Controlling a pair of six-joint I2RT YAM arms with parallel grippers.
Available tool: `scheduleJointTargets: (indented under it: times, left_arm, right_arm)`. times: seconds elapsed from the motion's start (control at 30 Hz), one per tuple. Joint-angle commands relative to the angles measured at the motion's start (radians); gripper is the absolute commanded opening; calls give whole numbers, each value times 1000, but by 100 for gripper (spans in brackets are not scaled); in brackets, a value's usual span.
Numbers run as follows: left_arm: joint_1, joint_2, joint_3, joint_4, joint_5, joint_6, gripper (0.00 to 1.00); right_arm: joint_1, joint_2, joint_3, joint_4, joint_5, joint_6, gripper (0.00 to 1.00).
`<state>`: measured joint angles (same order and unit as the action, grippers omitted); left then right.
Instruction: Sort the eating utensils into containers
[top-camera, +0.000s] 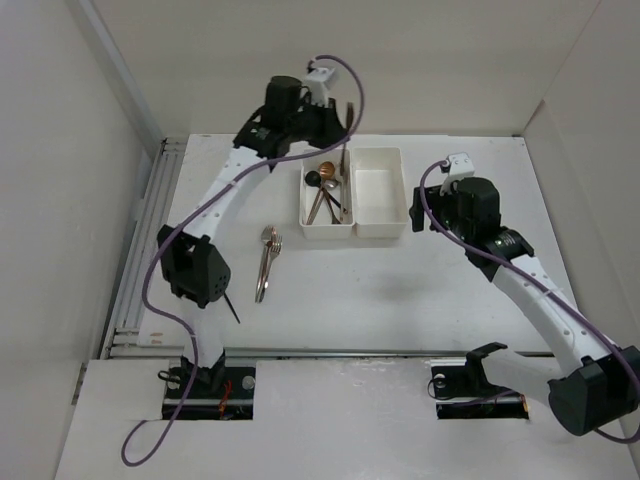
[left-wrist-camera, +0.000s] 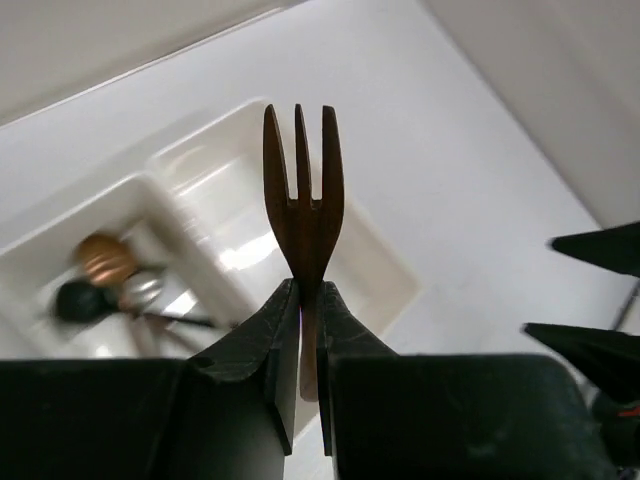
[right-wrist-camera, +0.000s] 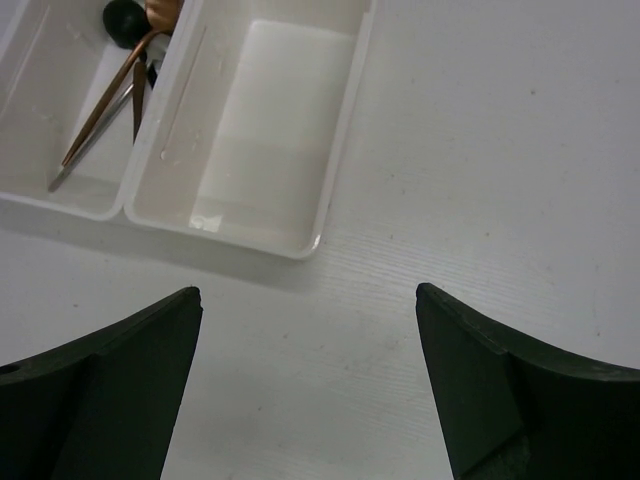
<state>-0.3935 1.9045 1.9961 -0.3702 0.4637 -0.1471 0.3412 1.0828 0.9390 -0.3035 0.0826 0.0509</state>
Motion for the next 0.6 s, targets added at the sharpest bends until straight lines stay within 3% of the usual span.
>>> scheduleJointTargets:
  times: [0.0,0.2,0.3,0.37,0.4,0.57]
  left_arm:
    - [-79,118,59,112,85,-97,0]
    - [-188,294,154,330,57,-224,3]
    - [-199,337,176,330,29,-224,19]
    - [-199,337,176,312,-22,-201,35]
    - [-199,337,176,303,-40,-201,35]
    - [-150,285,176,254,-85,-203,64]
  right_arm:
    - [-5,-4,64,87,54,38,93]
    - [-14,-35,75,20,115,29,93]
    - [-14,-73,51,-5,129,29,93]
    - [-14,-92,40,-5,140,20,93]
    - [-14,-107,31,-5,140,20,93]
    - [-14,-116,20,-5,125,6,93]
